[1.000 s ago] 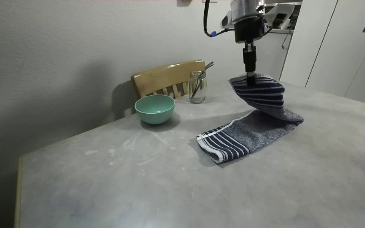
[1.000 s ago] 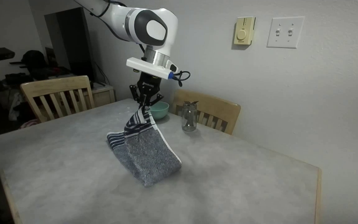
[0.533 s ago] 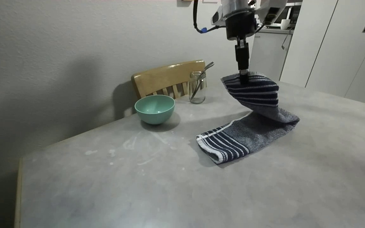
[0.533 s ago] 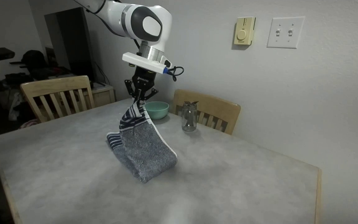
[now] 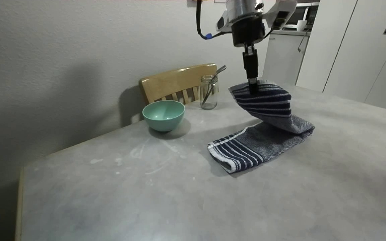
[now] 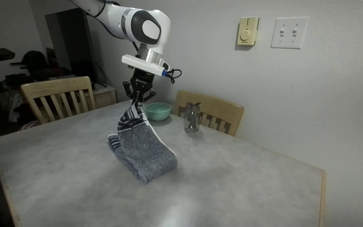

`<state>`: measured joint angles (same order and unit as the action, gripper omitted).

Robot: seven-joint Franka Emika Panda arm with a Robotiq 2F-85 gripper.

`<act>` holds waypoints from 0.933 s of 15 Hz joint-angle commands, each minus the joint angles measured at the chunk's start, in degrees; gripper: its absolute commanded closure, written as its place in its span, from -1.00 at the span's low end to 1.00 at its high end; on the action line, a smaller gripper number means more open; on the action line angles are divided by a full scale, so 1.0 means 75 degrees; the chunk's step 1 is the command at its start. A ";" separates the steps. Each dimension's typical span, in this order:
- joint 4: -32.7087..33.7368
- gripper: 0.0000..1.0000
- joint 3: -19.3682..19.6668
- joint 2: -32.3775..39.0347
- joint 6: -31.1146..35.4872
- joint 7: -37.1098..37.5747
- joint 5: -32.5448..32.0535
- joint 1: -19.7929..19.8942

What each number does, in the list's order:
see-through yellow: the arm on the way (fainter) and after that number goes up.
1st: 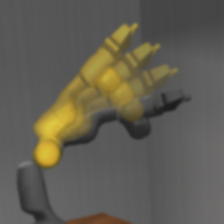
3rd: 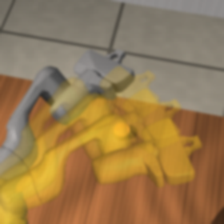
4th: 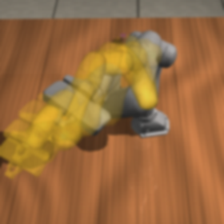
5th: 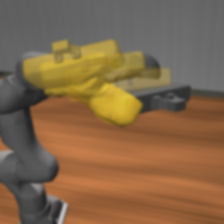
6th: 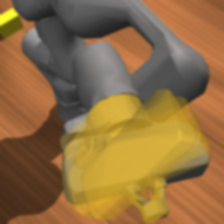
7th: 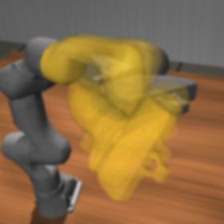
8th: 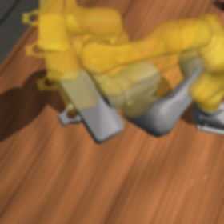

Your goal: Fold the towel in half from right to left

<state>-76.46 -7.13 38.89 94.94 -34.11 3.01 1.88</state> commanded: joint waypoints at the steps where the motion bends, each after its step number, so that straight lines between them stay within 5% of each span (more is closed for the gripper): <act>1: 0.0625 0.96 -0.0045 0.0446 -0.0443 0.0061 -0.0094 -0.0150; 5: 0.1150 0.96 -0.0055 0.0841 -0.0872 0.0121 -0.0330 -0.0480; 6: 0.1268 0.37 -0.0052 0.0932 -0.0956 0.0127 -0.0410 -0.0574; 14: 0.2488 -0.68 -0.0074 0.1625 -0.1924 0.0092 -0.0906 -0.1144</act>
<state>-62.94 -7.24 48.35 84.08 -33.76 -2.31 -6.11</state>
